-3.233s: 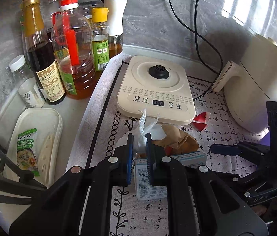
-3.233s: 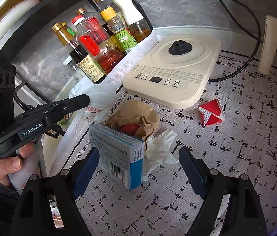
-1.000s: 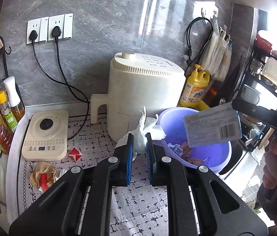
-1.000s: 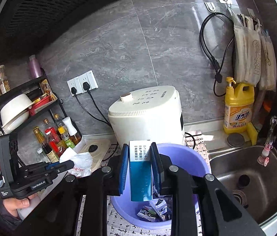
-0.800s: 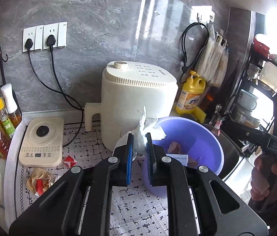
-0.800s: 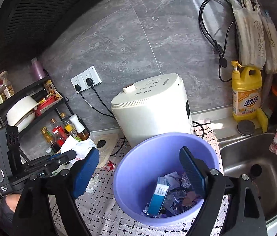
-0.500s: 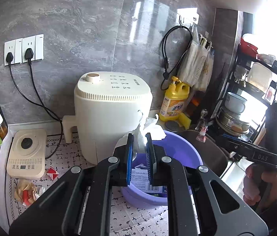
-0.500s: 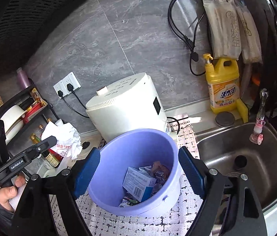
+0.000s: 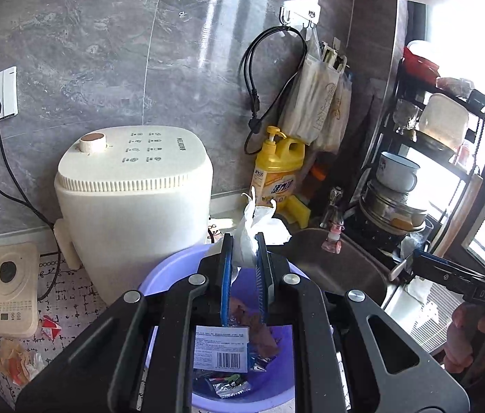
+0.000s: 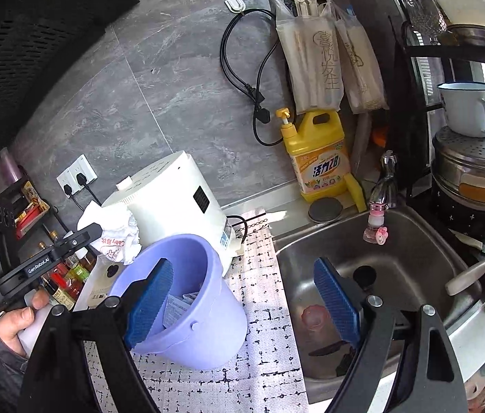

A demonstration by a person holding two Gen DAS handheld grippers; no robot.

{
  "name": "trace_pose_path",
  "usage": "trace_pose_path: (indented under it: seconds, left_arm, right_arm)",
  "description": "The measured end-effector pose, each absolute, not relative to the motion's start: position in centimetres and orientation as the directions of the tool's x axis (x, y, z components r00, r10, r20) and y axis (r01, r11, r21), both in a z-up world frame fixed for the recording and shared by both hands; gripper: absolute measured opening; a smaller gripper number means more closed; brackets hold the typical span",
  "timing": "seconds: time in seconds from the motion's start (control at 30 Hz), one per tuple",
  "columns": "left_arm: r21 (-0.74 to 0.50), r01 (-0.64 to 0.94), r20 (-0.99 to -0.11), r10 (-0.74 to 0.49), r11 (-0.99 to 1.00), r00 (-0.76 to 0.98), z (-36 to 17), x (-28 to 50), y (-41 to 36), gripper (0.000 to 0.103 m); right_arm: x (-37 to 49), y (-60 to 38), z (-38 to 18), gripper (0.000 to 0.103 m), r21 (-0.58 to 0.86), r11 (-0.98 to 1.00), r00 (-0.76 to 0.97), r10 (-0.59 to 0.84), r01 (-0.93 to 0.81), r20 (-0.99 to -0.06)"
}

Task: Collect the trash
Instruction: 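Move both tools back to the brown paper bag with red item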

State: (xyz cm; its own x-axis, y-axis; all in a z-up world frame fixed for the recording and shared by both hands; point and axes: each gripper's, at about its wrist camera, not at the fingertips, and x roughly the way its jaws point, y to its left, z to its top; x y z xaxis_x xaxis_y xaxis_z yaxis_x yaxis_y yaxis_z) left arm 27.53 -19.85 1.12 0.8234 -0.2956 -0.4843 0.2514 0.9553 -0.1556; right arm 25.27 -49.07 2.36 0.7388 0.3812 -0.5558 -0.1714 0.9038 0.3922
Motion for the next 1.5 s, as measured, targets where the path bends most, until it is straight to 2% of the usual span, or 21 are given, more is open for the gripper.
trace_pose_path:
  seconds: [0.03,0.1,0.13,0.27,0.47,0.77,1.2,1.5]
  left_arm:
    - [-0.161,0.261,-0.489,-0.306,0.952,0.817,1.0,27.8,-19.9,0.014]
    - [-0.174,0.286,-0.507,-0.334,0.942,0.794,0.5,28.4,-20.2,0.032]
    - [-0.173,0.278,-0.507,-0.328,0.945,0.797,0.4,28.5,-20.2,0.052]
    - [-0.205,0.252,-0.495,-0.322,0.946,0.807,0.3,28.0,-19.2,0.066]
    - [-0.177,0.195,-0.500,-0.259,0.965,0.826,0.7,25.8,-15.9,0.085]
    - [-0.151,0.050,-0.499,-0.120,0.987,0.858,1.2,21.8,-9.3,0.097]
    - [-0.158,-0.128,-0.528,0.026,0.979,0.849,-0.2,16.6,0.1,0.097]
    - [-0.174,-0.201,-0.569,0.068,0.964,0.819,-2.5,13.3,5.1,0.097]
  right_arm:
    - [25.2,-49.2,2.3,0.082,0.388,0.907,0.739,0.375,-0.166,-0.559]
    - [25.1,-49.2,2.1,0.082,0.384,0.909,0.738,0.370,-0.162,-0.565]
    - [25.0,-49.2,2.1,0.083,0.383,0.909,0.736,0.370,-0.162,-0.567]
    - [25.0,-48.4,2.1,0.084,0.375,0.910,0.730,0.376,-0.175,-0.571]
    - [25.3,-45.5,2.7,0.085,0.387,0.890,0.718,0.433,-0.242,-0.545]
    - [25.4,-38.9,3.4,0.095,0.396,0.843,0.668,0.532,-0.364,-0.519]
    - [25.5,-29.5,2.6,0.095,0.402,0.789,0.563,0.614,-0.465,-0.554]
    - [24.6,-22.4,2.1,0.095,0.384,0.736,0.489,0.665,-0.557,-0.564]
